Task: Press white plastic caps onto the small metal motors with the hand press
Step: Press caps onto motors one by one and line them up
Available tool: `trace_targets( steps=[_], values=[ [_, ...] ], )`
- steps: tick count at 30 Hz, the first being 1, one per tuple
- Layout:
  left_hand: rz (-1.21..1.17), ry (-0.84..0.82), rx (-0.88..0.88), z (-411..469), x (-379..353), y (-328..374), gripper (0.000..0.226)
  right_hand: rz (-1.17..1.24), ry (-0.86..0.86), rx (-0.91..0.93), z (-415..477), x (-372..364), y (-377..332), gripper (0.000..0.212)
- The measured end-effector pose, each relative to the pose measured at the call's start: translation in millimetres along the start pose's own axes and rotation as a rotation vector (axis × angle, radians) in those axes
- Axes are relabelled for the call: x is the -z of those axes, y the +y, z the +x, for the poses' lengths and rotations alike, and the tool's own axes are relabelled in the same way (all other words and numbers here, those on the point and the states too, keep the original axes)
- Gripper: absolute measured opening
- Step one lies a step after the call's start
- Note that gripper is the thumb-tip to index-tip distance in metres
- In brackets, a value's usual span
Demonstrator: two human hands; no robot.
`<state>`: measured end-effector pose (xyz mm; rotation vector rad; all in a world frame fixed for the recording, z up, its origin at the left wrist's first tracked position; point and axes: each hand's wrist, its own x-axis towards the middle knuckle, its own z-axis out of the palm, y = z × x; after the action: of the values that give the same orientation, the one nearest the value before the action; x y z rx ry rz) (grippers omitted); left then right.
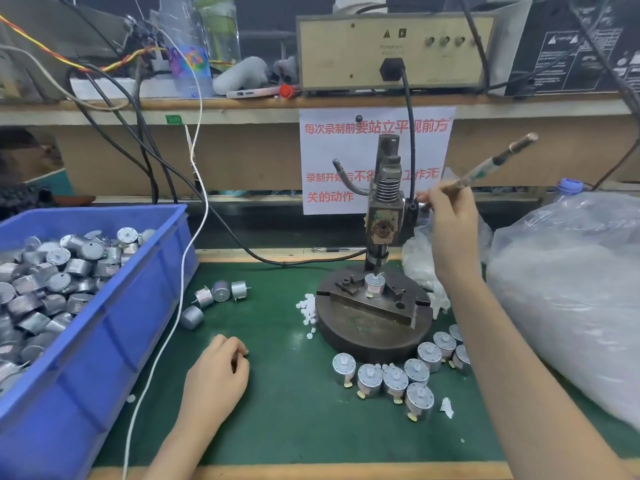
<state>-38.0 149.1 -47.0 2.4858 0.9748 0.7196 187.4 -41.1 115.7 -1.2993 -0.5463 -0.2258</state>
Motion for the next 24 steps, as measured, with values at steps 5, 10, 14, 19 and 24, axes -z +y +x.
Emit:
trace_targets(
  steps=[5,10,14,19,24],
  values=[
    [0.012,-0.008,-0.015,3.0,0.5,1.3,0.014,-0.284,0.13,-0.082,-10.7,5.4,39.9,0.028],
    [0.001,0.003,-0.024,0.2,0.9,1.5,0.013,-0.735,-0.281,-0.145,-38.0,-1.1,79.6,0.026],
    [0.008,-0.001,-0.03,0.4,1.0,2.5,0.01,-1.008,-0.417,0.029,-51.3,-11.1,91.9,0.031],
    [0.006,-0.003,-0.039,-0.2,1.3,2.7,0.01,-1.159,-0.37,0.12,-59.1,-10.4,97.0,0.038],
    [0.012,-0.006,-0.042,1.3,0.6,2.3,0.012,-1.246,-0.458,0.273,-66.9,-3.8,88.5,0.04]
  ],
)
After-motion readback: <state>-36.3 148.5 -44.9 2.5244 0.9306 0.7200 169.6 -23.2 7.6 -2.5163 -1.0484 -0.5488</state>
